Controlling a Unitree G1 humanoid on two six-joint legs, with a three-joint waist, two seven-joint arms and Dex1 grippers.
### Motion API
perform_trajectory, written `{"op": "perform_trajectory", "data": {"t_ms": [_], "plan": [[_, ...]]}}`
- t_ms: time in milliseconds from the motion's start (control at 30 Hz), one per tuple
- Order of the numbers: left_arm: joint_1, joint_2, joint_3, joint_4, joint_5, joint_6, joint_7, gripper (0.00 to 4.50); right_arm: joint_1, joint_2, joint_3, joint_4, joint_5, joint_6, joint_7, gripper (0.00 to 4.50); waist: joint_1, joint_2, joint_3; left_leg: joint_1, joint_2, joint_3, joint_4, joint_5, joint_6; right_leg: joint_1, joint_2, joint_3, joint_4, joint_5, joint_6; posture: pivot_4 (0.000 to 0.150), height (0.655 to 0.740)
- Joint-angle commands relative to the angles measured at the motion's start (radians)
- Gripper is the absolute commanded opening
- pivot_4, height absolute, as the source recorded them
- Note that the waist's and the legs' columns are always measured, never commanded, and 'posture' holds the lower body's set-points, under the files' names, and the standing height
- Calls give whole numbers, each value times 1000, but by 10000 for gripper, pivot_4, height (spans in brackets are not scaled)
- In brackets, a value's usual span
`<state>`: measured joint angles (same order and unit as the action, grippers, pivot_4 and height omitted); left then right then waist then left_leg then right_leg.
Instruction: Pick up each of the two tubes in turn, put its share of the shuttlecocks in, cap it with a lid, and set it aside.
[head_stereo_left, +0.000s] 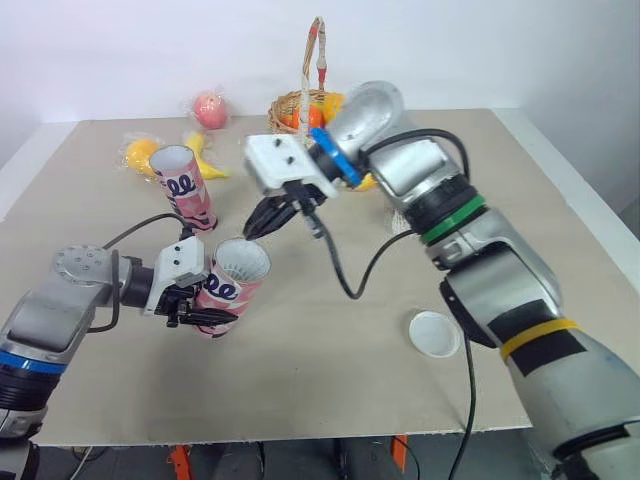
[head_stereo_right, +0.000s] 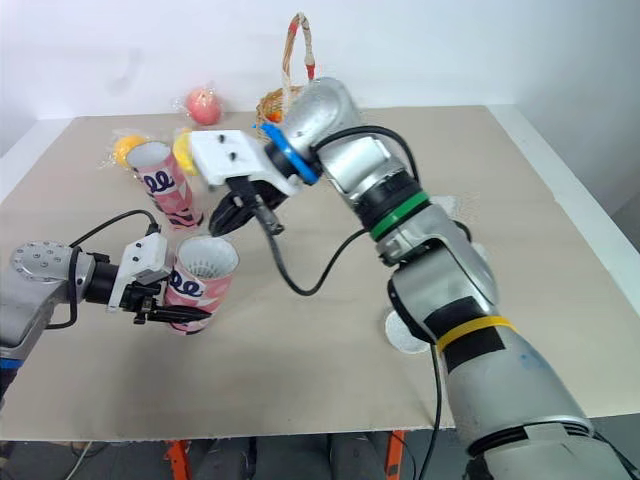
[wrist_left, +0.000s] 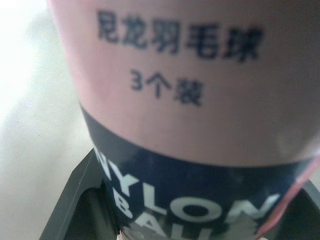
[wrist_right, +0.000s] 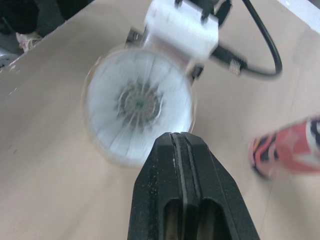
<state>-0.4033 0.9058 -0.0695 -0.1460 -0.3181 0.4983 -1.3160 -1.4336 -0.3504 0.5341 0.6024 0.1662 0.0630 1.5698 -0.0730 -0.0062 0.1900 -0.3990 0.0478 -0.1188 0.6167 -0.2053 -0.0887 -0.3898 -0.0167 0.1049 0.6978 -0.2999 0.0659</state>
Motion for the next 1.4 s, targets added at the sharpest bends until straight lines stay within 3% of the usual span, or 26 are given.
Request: {"op": "perform_trajectory", "data": {"t_ms": [33,300,600,800,1000,1100,1233,1400], "plan": [[14,-47,8,-28,-41,-40,12,26737,36,-82,-100,-114,49,45,39,749,2,0,0,0,0,0,0,0,0,0,0,0,0,0,0,1500,7400],[-58,-203,97,-30,-173,-92,67,26737,265,-308,-227,-476,122,281,0,749,-1,-5,3,-8,-1,0,1,0,0,-6,-2,-3,-1,2,-5,1500,7400],[-68,-362,59,21,-186,-167,128,26737,479,-532,-310,-670,133,406,-18,749,-1,-5,3,-9,-1,2,1,0,0,-7,-3,-2,-1,2,-5,1500,7400],[-81,-442,-31,117,-139,-230,98,26737,616,-678,-298,-642,41,295,-3,749,1,-5,4,-9,-3,3,3,0,0,-5,-5,-2,-3,2,-2,1500,7400],[-85,-484,-83,193,-95,-317,70,26737,625,-671,-277,-515,-65,205,-66,749,-4,-5,4,-8,-3,4,2,0,0,-2,-5,0,-9,5,0,1500,7400],[-75,-500,-102,247,-53,-405,63,26737,648,-665,-273,-479,-84,185,-65,11038,-2,-5,4,-9,-3,4,2,0,0,-1,-5,0,-11,5,0,1500,7400],[-73,-517,-126,307,-2,-506,53,26737,695,-675,-257,-480,-106,157,-40,30691,0,-5,4,-9,-3,5,2,0,0,0,-6,-1,-14,5,0,1500,7400],[-61,-532,-152,335,21,-574,33,26737,752,-718,-237,-499,-159,84,-5,30691,1,-5,4,-9,-3,6,2,0,0,1,-7,-1,-15,5,1,1500,7400]]}}
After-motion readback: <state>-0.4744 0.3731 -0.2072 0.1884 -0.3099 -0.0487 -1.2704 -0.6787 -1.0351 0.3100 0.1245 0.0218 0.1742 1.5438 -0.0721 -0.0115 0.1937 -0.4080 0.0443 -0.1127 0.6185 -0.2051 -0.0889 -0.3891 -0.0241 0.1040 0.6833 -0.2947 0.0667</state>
